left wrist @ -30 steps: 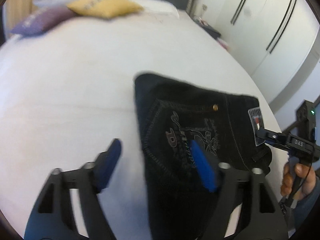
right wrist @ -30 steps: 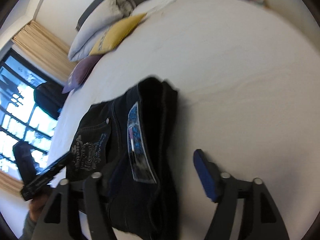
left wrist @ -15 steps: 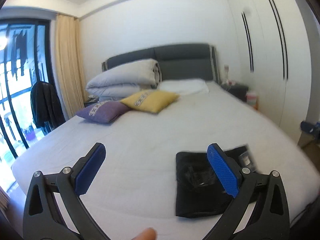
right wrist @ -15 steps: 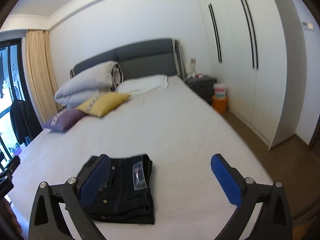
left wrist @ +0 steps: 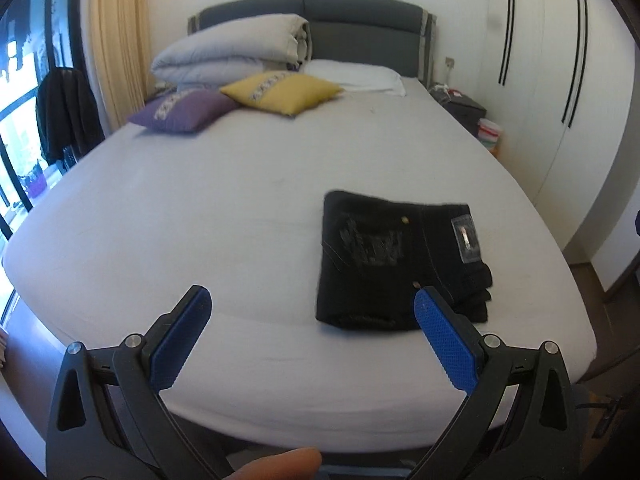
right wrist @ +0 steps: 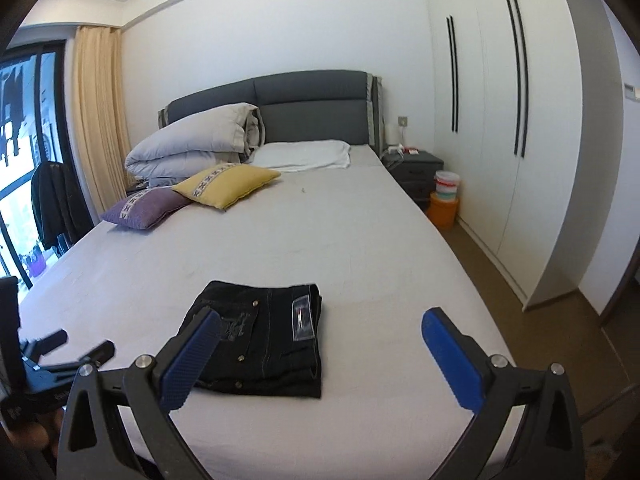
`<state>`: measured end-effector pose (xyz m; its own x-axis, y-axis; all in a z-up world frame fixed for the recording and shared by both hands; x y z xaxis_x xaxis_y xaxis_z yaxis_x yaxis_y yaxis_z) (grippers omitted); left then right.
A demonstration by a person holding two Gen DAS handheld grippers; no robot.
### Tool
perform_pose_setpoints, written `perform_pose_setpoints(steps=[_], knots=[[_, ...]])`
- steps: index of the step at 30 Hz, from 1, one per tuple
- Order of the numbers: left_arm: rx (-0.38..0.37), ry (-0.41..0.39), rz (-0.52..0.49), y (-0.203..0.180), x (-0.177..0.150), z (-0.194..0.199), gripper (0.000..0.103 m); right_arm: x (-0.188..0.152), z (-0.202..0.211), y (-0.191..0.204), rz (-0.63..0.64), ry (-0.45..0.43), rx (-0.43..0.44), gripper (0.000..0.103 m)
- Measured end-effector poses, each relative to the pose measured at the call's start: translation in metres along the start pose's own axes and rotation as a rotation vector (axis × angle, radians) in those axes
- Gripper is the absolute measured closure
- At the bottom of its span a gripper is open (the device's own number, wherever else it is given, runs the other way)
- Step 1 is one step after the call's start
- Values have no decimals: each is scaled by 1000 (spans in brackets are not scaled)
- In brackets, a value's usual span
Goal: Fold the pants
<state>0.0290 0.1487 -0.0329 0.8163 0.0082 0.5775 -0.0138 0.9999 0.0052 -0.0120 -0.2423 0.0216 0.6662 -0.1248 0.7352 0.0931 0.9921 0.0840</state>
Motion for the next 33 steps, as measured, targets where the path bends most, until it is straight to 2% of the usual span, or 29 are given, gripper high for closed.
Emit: perform_pose_setpoints(steps=[12,33], knots=[[6,72,-28,-30,-10,-39,0,-24,-30,12,16,137,-33,0],[14,112,-22,-30,-8,-63,0,-36,-48,32,59,201,-11,0]])
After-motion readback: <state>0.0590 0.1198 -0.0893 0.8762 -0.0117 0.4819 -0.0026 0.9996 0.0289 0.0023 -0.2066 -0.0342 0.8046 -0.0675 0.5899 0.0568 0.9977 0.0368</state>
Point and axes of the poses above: each gripper's, at about its wrist camera, not at the fingertips, and z roughly against the way its jaws point, y to its left, x to its top, the point moved 4 cm from there along -z, roughly the way its jaws point, and after that the axes turned 12 degrees about y, right-handed, at the moved point
